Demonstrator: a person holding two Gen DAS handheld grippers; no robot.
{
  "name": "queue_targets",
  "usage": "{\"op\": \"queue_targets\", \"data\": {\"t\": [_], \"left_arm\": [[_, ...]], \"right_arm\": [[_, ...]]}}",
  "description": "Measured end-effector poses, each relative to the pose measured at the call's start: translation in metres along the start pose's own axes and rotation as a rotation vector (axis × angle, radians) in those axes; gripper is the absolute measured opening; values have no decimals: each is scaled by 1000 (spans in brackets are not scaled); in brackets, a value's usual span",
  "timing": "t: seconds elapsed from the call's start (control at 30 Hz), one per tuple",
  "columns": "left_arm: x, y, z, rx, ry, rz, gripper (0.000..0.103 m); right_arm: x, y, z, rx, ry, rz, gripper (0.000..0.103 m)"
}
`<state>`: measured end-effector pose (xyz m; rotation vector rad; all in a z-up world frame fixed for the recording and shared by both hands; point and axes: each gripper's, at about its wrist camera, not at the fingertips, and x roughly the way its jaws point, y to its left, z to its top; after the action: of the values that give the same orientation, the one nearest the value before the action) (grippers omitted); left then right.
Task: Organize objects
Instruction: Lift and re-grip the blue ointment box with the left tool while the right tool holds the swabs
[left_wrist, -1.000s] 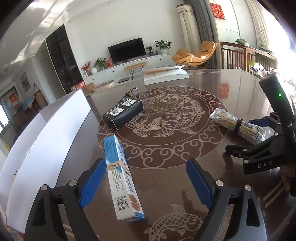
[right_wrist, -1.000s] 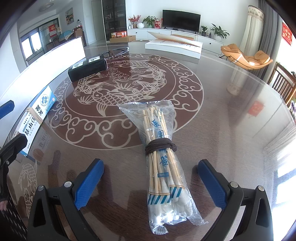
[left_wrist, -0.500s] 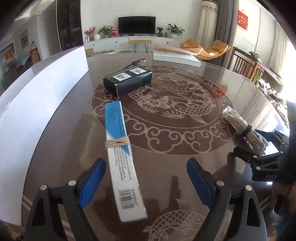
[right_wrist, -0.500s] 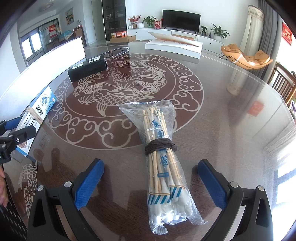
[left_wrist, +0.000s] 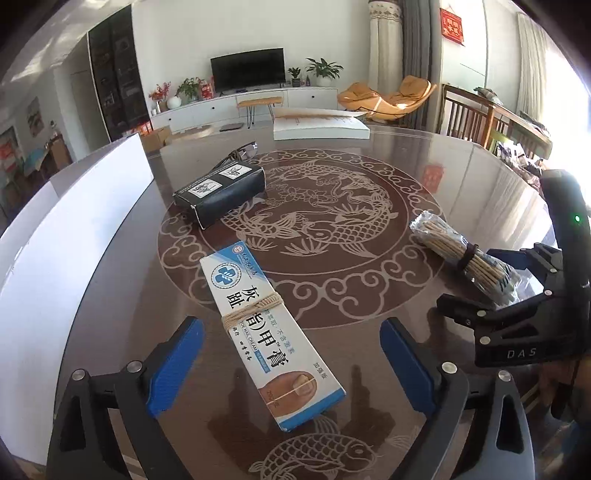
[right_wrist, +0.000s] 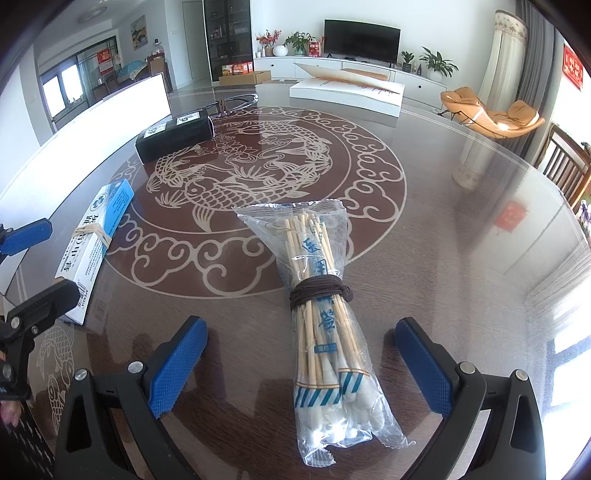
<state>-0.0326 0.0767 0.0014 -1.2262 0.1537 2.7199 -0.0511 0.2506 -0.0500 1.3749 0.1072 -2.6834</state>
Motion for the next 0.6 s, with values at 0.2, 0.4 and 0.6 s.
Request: {"op": "queue_targets", "data": {"t": [0.2,0.4,0.6], "left_arm": [[33,15,-2,-123,113,65,98],[42,31,-9,-165,144,95,103],[42,34,-9,-144,142,83,103]], "right_arm": [[0,0,0,1,-1,1,102],[0,0,0,-1,1,-1,102],[0,0,0,-1,1,-2,102]]}}
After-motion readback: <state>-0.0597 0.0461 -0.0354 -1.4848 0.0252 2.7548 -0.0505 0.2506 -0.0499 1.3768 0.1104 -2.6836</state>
